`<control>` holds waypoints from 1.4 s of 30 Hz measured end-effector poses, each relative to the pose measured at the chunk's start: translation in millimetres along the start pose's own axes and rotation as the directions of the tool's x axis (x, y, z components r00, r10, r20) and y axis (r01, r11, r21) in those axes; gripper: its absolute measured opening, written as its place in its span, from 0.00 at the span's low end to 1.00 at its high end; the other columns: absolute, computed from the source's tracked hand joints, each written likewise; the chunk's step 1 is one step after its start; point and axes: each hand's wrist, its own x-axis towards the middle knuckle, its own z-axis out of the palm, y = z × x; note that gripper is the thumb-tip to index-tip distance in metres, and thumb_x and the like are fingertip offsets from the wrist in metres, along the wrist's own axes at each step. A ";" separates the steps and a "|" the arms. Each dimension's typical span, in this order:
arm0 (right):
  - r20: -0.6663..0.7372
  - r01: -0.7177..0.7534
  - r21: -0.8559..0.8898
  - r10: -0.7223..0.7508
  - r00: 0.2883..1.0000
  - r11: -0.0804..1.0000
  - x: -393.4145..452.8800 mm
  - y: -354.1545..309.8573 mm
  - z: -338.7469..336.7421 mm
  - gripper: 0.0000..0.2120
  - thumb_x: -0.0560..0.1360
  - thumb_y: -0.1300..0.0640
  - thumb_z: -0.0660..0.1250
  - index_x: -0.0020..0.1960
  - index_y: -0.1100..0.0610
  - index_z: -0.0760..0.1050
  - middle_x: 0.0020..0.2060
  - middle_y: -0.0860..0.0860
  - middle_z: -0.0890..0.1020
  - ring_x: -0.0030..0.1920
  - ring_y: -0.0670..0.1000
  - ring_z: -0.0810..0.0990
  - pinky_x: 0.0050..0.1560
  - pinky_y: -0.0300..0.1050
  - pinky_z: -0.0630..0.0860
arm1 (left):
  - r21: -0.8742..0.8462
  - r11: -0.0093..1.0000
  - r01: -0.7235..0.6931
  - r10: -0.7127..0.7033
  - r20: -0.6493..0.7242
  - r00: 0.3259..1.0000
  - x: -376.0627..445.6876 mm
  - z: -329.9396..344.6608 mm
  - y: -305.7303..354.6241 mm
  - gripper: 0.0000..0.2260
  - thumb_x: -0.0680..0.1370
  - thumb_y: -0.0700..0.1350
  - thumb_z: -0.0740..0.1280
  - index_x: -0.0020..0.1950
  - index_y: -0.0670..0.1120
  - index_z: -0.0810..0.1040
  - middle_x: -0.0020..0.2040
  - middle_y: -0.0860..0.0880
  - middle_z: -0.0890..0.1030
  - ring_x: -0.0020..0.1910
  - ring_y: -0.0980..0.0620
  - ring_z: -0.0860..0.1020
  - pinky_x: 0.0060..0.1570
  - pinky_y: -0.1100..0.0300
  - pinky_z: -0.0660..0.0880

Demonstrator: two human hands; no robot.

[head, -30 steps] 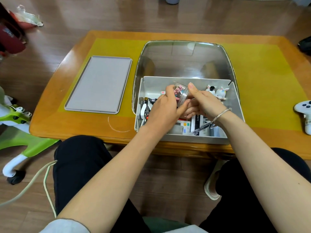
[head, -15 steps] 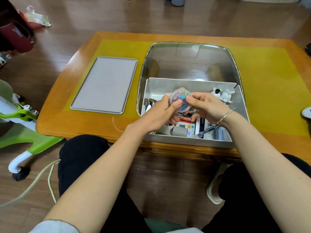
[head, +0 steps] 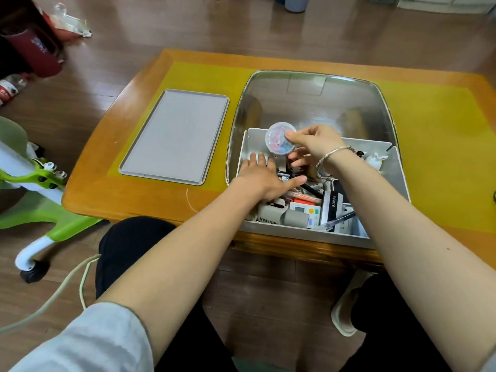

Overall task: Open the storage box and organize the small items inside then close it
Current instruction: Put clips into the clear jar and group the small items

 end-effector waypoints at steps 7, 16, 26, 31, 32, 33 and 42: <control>0.027 -0.070 -0.054 0.072 0.997 0.996 9.3 -7.1 16.0 0.18 0.76 0.57 0.67 0.55 0.73 0.73 0.32 0.61 0.76 0.29 0.53 0.76 0.27 0.42 0.78 | 0.196 0.981 0.003 -0.010 0.033 0.999 3.0 2.1 3.3 0.52 0.67 0.80 0.39 0.78 0.43 0.54 0.77 0.39 0.58 0.76 0.40 0.55 0.72 0.42 0.48; 0.031 -0.011 -0.295 0.021 0.999 0.956 24.3 7.0 25.5 0.16 0.74 0.57 0.70 0.53 0.69 0.75 0.37 0.61 0.80 0.36 0.59 0.80 0.32 0.51 0.80 | 0.181 0.983 0.029 -0.033 0.023 0.999 -27.3 16.5 13.7 0.50 0.66 0.80 0.41 0.78 0.47 0.54 0.76 0.39 0.59 0.75 0.37 0.56 0.71 0.42 0.53; -0.097 0.138 -0.536 -0.223 0.970 0.833 37.4 18.4 40.7 0.12 0.71 0.52 0.72 0.49 0.58 0.80 0.46 0.54 0.83 0.47 0.55 0.81 0.52 0.47 0.77 | 0.161 0.982 0.102 -0.092 -0.068 0.993 -9.5 10.8 10.0 0.52 0.67 0.79 0.41 0.78 0.42 0.52 0.76 0.39 0.59 0.74 0.40 0.58 0.70 0.49 0.56; -0.093 0.068 -0.375 -0.111 0.989 0.924 36.0 23.1 40.1 0.11 0.74 0.55 0.69 0.51 0.62 0.76 0.33 0.56 0.82 0.27 0.53 0.81 0.31 0.47 0.78 | 0.170 0.974 0.147 -0.147 -0.012 0.989 -3.4 5.0 15.7 0.53 0.66 0.80 0.42 0.78 0.44 0.53 0.76 0.41 0.60 0.73 0.41 0.59 0.70 0.50 0.56; -0.087 0.050 -0.352 -0.086 0.993 0.935 35.7 23.5 39.6 0.10 0.75 0.55 0.69 0.50 0.62 0.76 0.28 0.55 0.80 0.22 0.51 0.78 0.26 0.43 0.75 | 0.179 0.972 0.151 -0.152 -0.004 0.988 -5.1 5.9 16.7 0.53 0.65 0.80 0.41 0.78 0.43 0.54 0.75 0.41 0.61 0.73 0.41 0.59 0.69 0.50 0.56; -0.080 0.039 -0.339 -0.070 0.994 0.940 35.8 23.3 39.5 0.09 0.75 0.56 0.68 0.49 0.61 0.75 0.26 0.54 0.79 0.19 0.50 0.76 0.24 0.41 0.73 | 0.181 0.971 0.154 -0.156 -0.003 0.988 -7.5 7.6 17.8 0.54 0.65 0.81 0.41 0.78 0.44 0.54 0.75 0.41 0.61 0.73 0.41 0.59 0.68 0.50 0.56; -0.078 0.019 -0.469 -0.062 0.995 0.883 42.1 28.8 48.8 0.06 0.74 0.61 0.69 0.48 0.63 0.77 0.38 0.62 0.82 0.34 0.59 0.83 0.38 0.53 0.81 | 0.182 0.974 0.133 -0.136 0.005 0.991 -28.1 20.3 21.4 0.53 0.64 0.81 0.38 0.78 0.47 0.54 0.76 0.39 0.60 0.74 0.38 0.56 0.70 0.46 0.52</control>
